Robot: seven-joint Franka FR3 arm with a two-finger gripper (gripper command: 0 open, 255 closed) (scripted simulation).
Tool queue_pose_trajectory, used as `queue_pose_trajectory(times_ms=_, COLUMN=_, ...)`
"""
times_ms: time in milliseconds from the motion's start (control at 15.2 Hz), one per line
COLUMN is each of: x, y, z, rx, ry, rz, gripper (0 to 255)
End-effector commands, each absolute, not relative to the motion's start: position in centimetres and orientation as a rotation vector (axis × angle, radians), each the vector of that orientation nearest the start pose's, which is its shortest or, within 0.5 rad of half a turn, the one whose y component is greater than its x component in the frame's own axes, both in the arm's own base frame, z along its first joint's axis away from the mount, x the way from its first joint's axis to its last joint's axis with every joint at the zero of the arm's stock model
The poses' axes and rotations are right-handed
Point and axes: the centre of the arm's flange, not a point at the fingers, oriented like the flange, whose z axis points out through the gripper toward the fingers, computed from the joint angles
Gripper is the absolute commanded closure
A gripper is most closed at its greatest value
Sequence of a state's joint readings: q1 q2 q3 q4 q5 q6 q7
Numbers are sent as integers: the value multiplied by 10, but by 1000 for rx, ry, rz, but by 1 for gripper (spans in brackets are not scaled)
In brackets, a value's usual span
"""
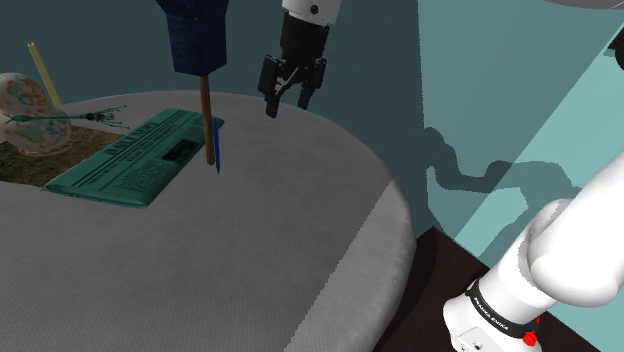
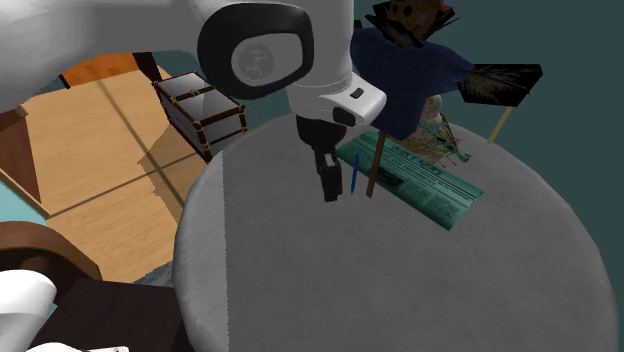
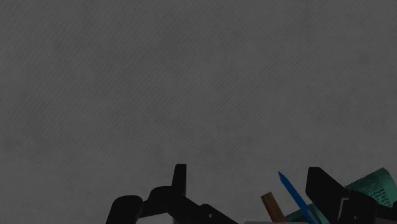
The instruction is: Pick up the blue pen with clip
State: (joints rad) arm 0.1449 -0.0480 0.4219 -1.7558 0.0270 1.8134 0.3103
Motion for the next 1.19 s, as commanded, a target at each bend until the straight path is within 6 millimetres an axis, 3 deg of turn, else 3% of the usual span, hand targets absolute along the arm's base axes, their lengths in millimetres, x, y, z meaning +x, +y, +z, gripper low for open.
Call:
queue_pose_trajectory(times_ms=0, x=480, y=330, z=584, rx=-3070, ry=-402, rz=-153, gripper=0)
queue_pose_trajectory(times_ms=594, x=527, y=433, z=587, rx=-3091, ry=-470, rz=-217, gripper=0)
queue_pose_trajectory(times_ms=1122, x=527, y=433, z=547, rx=-3091, ry=-470, rz=-217, gripper=0)
